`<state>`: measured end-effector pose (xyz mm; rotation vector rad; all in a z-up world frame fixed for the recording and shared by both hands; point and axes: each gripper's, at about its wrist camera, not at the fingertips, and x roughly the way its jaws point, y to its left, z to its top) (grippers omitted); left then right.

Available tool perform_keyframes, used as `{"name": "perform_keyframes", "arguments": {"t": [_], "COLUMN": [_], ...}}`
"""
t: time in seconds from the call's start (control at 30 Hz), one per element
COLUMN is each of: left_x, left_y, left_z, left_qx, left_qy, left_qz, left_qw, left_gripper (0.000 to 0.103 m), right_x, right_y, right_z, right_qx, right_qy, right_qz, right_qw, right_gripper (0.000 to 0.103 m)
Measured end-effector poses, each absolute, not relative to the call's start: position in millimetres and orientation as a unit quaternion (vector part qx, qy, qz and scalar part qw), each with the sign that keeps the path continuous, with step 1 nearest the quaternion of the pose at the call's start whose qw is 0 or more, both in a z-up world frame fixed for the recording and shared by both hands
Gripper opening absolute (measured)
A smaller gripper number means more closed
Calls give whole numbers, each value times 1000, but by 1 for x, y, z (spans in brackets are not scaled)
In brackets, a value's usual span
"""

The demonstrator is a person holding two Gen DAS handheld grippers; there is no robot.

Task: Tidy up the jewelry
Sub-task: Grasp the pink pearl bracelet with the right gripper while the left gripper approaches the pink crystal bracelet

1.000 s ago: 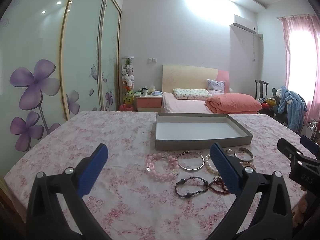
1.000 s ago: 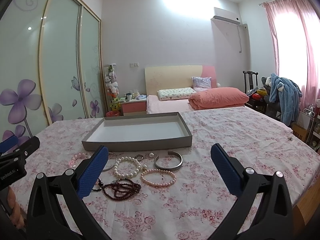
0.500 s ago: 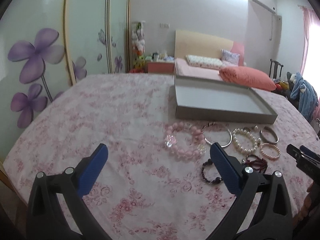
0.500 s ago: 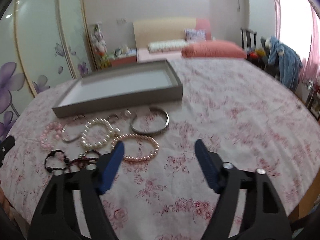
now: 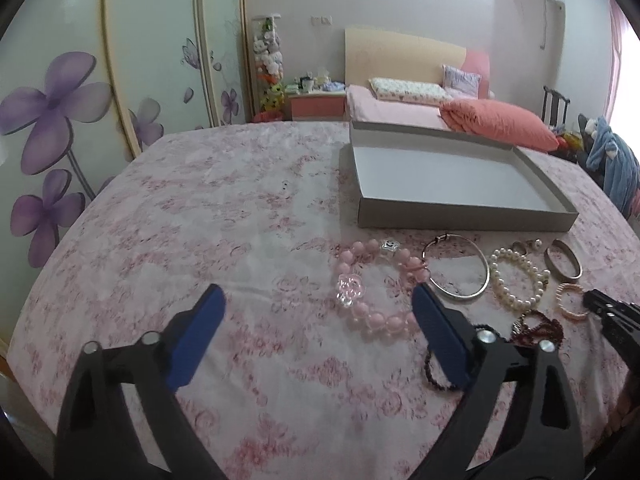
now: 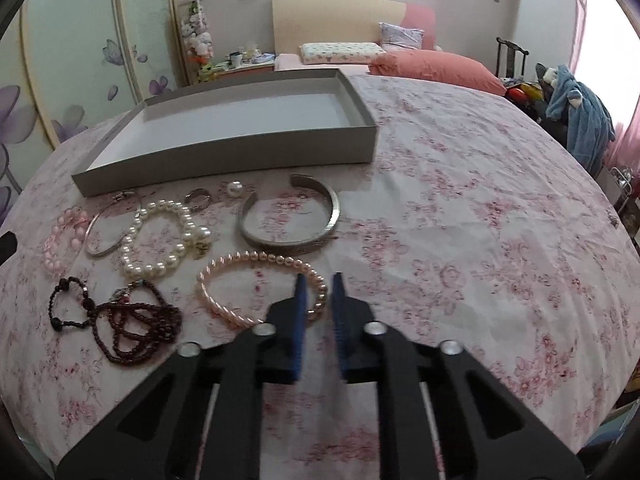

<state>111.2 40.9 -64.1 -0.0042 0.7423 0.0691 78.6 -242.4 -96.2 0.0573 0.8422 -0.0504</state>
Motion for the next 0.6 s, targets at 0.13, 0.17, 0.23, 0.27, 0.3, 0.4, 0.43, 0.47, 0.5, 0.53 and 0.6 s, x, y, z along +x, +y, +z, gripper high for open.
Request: {"name": "perform_keyframes", "arguments": {"t": [0.13,0.17,0.23,0.27,0.3,0.4,0.43,0.47,0.5,0.53,0.6], "left_x": [134,140,149,152,155,158,158,158,158,158,158], "left_y": [38,37,36,35,35,34,33,34,34,35,35], "left_z": [-74,-78,-86,-89,-93,-99,-101,-101,-101,-100,-99], "left_qx": [5,6,4,2,0,1,-1,-4,-5,-7,-9], "left_qy": [391,399,418,425,432,443,445,443,443,442,441], "left_qz": [32,32,31,32,30,28,26,24,24,25,26], "left_qw": [920,916,908,905,901,896,895,896,896,897,897], "left_gripper": [77,74,71,67,64,53,52,49,43,41,33], "right_x": [73,74,72,74,73,77,75,76,76,75,79], "right_y": [-240,-239,-237,-238,-237,-243,-242,-243,-243,-242,-245], "right_z": [-95,-96,-96,-95,-95,-94,-93,-93,-94,-93,-94], "right_qx": [24,21,17,19,22,27,27,27,27,28,30], "right_qy": [402,401,401,401,401,401,401,401,401,401,401], "right_qz": [-27,-28,-29,-28,-27,-26,-27,-26,-26,-26,-25], "right_qw": [915,915,916,916,915,915,915,915,915,915,915], "right_gripper": [9,9,9,9,9,9,9,9,9,9,9]}}
